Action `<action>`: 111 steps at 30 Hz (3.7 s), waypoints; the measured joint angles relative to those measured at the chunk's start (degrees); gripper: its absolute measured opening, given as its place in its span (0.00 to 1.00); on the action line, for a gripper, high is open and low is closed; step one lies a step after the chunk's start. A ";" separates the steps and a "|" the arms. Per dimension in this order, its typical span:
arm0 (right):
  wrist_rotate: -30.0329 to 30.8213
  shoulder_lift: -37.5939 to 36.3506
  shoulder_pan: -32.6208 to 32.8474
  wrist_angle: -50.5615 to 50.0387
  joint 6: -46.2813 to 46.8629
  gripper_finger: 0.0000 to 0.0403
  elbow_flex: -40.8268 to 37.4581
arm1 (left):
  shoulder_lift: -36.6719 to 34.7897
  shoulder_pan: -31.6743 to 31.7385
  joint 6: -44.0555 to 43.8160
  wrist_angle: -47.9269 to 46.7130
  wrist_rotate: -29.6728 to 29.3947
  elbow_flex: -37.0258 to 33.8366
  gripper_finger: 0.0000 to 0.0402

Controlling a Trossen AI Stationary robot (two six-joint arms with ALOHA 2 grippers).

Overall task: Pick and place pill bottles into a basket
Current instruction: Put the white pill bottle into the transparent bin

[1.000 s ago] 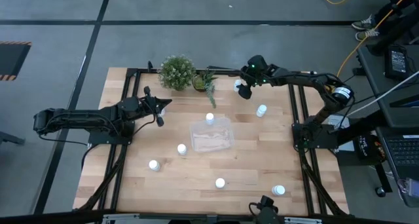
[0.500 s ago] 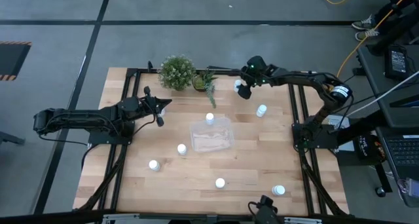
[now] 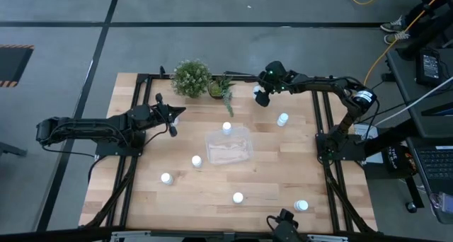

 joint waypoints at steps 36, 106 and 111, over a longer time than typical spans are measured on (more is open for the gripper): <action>-2.19 -0.32 0.51 -1.03 1.19 0.37 -0.02 | 0.00 -0.01 -0.03 0.02 -0.09 0.00 0.01; -4.00 -17.53 35.20 -6.40 1.65 0.38 -0.97 | 0.01 -0.02 0.00 0.00 0.11 0.00 0.01; -2.92 -16.02 36.05 -6.49 1.47 0.38 -0.92 | 0.00 -0.01 0.00 0.01 0.11 0.00 0.01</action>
